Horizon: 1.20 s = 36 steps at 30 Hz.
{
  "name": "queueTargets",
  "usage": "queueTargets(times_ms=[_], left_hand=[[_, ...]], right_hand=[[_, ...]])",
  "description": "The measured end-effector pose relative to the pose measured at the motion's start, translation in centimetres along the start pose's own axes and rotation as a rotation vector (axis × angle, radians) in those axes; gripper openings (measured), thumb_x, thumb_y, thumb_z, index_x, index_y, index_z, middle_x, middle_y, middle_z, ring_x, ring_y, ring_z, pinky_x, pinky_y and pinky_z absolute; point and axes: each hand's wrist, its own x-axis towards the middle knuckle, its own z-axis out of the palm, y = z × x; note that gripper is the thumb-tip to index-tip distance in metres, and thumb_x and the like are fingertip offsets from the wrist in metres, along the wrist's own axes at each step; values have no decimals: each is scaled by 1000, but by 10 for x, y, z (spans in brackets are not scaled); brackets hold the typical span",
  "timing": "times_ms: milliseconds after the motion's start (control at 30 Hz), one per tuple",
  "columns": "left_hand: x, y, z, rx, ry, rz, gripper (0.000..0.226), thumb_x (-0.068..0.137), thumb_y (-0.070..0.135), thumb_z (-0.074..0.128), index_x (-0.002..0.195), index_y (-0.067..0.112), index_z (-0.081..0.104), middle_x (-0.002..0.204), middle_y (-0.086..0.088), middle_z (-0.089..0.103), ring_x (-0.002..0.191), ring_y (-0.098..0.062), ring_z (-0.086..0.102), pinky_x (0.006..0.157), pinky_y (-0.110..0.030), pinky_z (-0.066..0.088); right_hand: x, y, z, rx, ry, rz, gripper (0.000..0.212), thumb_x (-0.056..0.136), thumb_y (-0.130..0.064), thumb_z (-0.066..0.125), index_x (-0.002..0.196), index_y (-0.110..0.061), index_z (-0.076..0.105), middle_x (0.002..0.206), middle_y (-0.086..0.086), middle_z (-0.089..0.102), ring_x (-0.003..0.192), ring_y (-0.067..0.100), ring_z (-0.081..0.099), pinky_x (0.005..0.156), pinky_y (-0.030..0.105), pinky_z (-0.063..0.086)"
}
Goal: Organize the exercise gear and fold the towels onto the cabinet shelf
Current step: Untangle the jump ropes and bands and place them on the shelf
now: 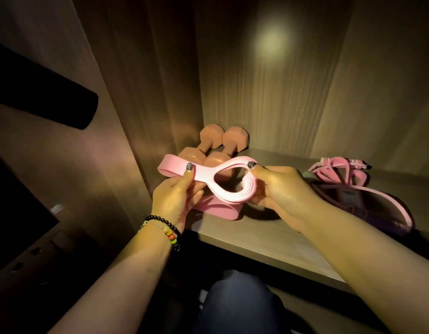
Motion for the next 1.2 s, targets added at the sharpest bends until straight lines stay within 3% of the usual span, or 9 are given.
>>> queueTargets(times_ms=[167, 300, 467, 633, 833, 967, 1067, 1133, 1200], left_hand=[[-5, 15, -6, 70, -91, 2, 20, 97, 28, 54, 96, 11, 66, 80, -3, 76, 70, -10, 72, 64, -21, 59], [-30, 32, -8, 307, -147, 50, 28, 97, 30, 55, 93, 5, 69, 85, -13, 75, 77, -22, 73, 58, -23, 57], [-65, 45, -11, 787, 70, 585, 33, 88, 34, 66, 62, 14, 69, 61, -3, 71, 67, -24, 71, 70, -41, 59], [-118, 61, -8, 1103, 189, 838, 27, 74, 45, 64, 67, 20, 56, 72, 9, 65, 72, -16, 62, 66, -32, 53], [-159, 59, 4, 1028, -170, 999, 39, 78, 44, 69, 106, 33, 44, 92, 20, 55, 82, -1, 60, 67, -30, 57], [-160, 47, 11, 1072, -143, 1122, 26, 86, 29, 66, 110, 24, 58, 84, 6, 64, 71, -11, 61, 64, -32, 57], [-158, 43, 16, 1008, -147, 975, 11, 89, 22, 62, 100, 21, 63, 80, 1, 63, 69, -11, 59, 63, -25, 53], [-151, 44, 15, 884, -143, 810, 2, 87, 23, 64, 86, 24, 62, 82, -1, 65, 74, -14, 64, 71, -32, 57], [-143, 44, 13, 769, -143, 689, 3, 87, 19, 66, 84, 19, 65, 77, 0, 69, 73, -15, 70, 72, -40, 60]], right_hand=[[-11, -24, 16, 37, -46, -136, 24, 93, -19, 61, 112, -4, 68, 94, 11, 74, 83, 25, 72, 74, 39, 59], [-48, -49, 21, 57, -133, -261, 20, 92, -18, 63, 106, -5, 69, 94, 11, 75, 83, 24, 73, 71, 36, 59], [-95, -75, 20, 97, -30, -253, 16, 86, -20, 70, 94, -6, 71, 82, 10, 75, 72, 19, 73, 61, 29, 57], [-127, -85, 14, 197, -2, -217, 16, 83, -17, 73, 88, -2, 70, 85, 15, 73, 72, 22, 73, 73, 30, 59], [-155, -87, 5, 210, -27, -145, 21, 86, -14, 68, 97, 4, 67, 93, 21, 69, 73, 24, 73, 69, 28, 61], [-168, -85, 1, 117, -31, -126, 22, 87, -16, 67, 97, 4, 65, 98, 22, 68, 78, 27, 73, 65, 29, 61], [-167, -80, -9, -112, 99, -214, 35, 86, -31, 70, 94, 3, 67, 96, 20, 68, 80, 25, 68, 74, 37, 61], [-161, -72, -22, -378, 232, -377, 49, 81, -45, 71, 95, 2, 69, 95, 18, 69, 83, 22, 66, 80, 44, 58], [-156, -56, -31, -693, 247, -457, 63, 71, -58, 72, 111, -10, 66, 105, 4, 67, 94, 18, 62, 85, 38, 53]])
